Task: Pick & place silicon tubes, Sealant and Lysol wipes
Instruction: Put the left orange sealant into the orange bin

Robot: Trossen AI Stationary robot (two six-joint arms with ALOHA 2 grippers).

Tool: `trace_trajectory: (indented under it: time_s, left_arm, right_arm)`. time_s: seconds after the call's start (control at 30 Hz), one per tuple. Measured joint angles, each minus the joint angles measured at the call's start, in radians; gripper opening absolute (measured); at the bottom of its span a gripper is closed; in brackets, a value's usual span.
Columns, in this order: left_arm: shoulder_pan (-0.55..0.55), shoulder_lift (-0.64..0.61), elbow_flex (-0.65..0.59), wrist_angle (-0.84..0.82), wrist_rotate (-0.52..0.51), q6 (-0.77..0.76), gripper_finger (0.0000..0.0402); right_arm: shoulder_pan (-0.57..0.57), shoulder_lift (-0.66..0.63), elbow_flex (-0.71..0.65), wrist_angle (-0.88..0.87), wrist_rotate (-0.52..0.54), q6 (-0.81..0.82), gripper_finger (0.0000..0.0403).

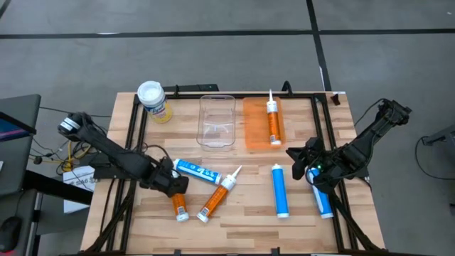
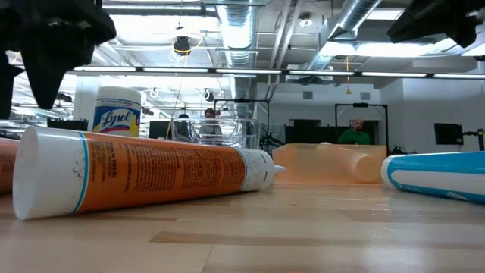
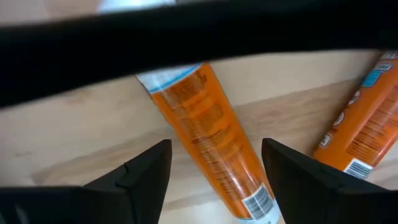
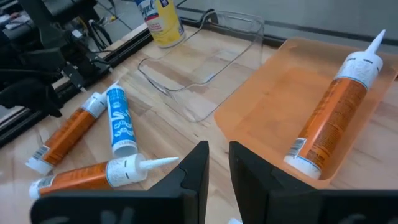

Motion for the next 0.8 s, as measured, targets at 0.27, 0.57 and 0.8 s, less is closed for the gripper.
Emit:
trace_trajectory:
  time_s: [0.27, 0.57, 0.8]
  left_arm:
    - [0.0, 0.051, 0.0, 0.037, 0.035, -0.007, 0.0281]
    - [0.0, 0.051, 0.0, 0.019, -0.021, -0.058, 0.0325]
    - [0.0, 0.054, 0.0, 0.036, -0.109, -0.063, 0.0333]
  right_arm:
    - [0.008, 0.0, 0.0, 0.001, -0.002, -0.077, 0.0054]
    - [0.008, 0.0, 0.0, 0.002, -0.007, -0.077, 0.0054]
    - [0.008, 0.0, 0.0, 0.035, -0.002, -0.086, 0.0054]
